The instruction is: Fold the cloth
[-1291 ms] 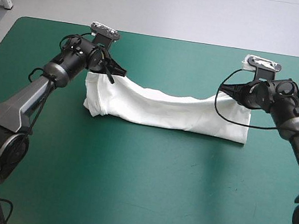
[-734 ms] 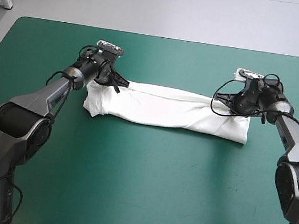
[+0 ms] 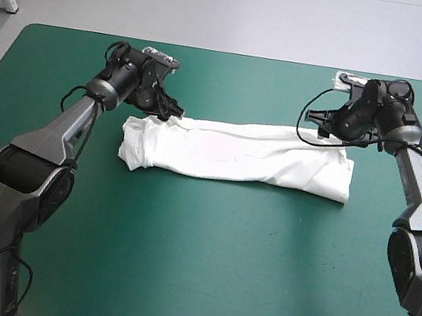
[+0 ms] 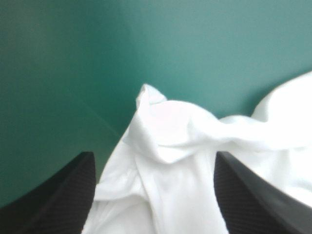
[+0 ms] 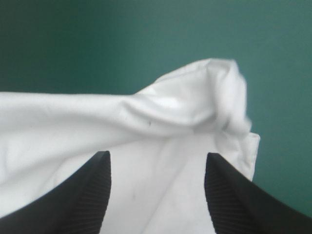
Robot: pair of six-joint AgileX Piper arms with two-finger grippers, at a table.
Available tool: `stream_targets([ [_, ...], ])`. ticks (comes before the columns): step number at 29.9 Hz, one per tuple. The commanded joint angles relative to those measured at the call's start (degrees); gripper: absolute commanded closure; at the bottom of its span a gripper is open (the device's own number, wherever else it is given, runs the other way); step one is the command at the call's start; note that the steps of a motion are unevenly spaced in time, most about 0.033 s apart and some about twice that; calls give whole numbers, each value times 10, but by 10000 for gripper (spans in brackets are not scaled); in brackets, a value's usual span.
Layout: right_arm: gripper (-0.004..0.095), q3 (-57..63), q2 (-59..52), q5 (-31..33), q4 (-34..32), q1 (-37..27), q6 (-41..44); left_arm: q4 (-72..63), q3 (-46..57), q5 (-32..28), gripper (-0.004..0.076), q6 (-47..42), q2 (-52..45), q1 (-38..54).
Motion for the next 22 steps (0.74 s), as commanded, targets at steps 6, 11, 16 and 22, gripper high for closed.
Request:
stream_targets([
  [6,428,-20,-70,22,-5,-4,-9,-58,-78,16,281,58,-102,-1],
  [11,428,-20,-98,25,-23,-4,-9,-175,-78,23,685,143,-121,-12],
  [16,428,-20,-117,31,-30,-4,-9,-194,-78,18,733,180,-123,-62],
  [22,428,-20,-133,32,-30,-4,-9,-223,-78,-2,733,189,-105,-107],
])
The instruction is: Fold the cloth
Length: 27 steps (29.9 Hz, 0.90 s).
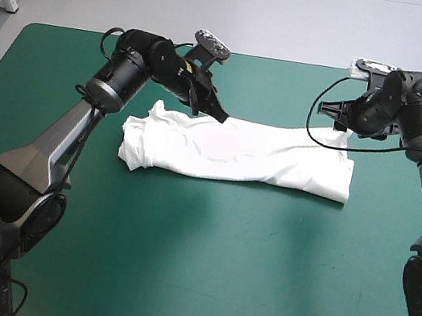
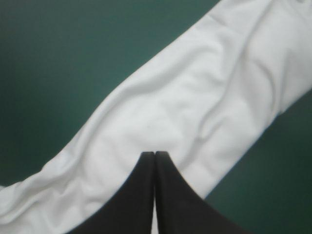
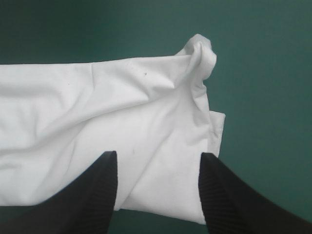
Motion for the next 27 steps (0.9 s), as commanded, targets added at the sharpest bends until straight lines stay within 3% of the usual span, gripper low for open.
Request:
stream_targets([
  [1,428,-19,-41,-16,-3,-4,-4,-28,-16,-35,733,3,-15,-20],
  [18,428,-19,-52,-10,-11,-8,-4,-39,-8,-34,733,-11,117,-36],
  [27,454,-19,-52,-6,26,-41,-4,-42,13,-52,733,-11,154,-36],
])
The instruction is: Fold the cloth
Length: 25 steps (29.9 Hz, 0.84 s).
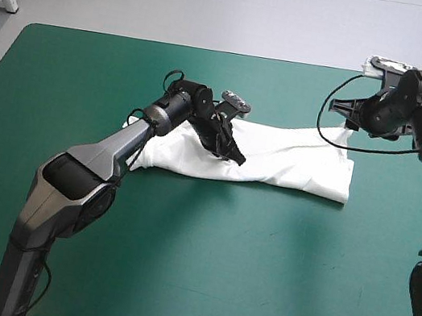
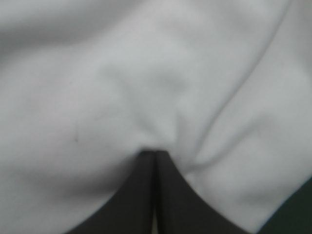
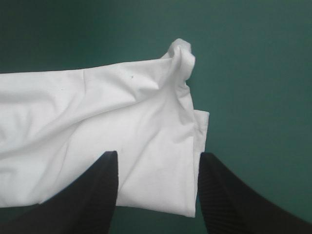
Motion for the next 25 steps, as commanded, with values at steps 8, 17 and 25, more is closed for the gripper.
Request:
stream_targets([
  [8,428,45,-34,-3,155,-101,-72,-11,-9,-18,733,-4,-20,-3],
  [17,329,203,-28,-71,252,-151,-168,-14,-9,-18,733,-4,-20,-3],
  [25,329,210,27,-95,253,-151,-178,-15,-9,-18,733,-4,-20,-3],
])
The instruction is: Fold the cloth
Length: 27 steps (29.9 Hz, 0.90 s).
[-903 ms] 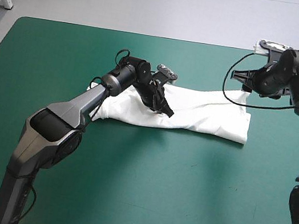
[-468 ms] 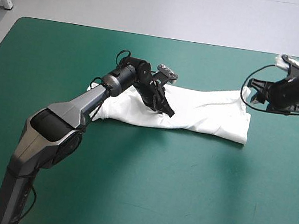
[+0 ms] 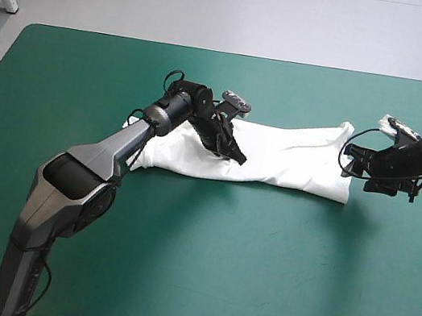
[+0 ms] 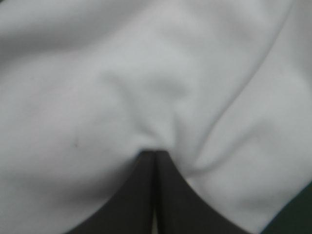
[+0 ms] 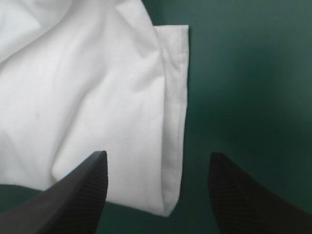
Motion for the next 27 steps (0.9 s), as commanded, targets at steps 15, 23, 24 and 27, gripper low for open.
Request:
stream_targets([
  [15,397,-12,62,-32,65,39,-48,-12,-8,-23,733,-4,-21,-3],
  [23,922,-12,75,-37,-50,100,46,-12,-8,-27,733,-4,-21,-2],
  [24,913,-13,75,-34,-51,100,47,-12,-8,-27,733,-4,-21,-2],
  [27,924,-20,73,-25,-49,100,47,-12,-8,-27,733,-4,-21,-2],
])
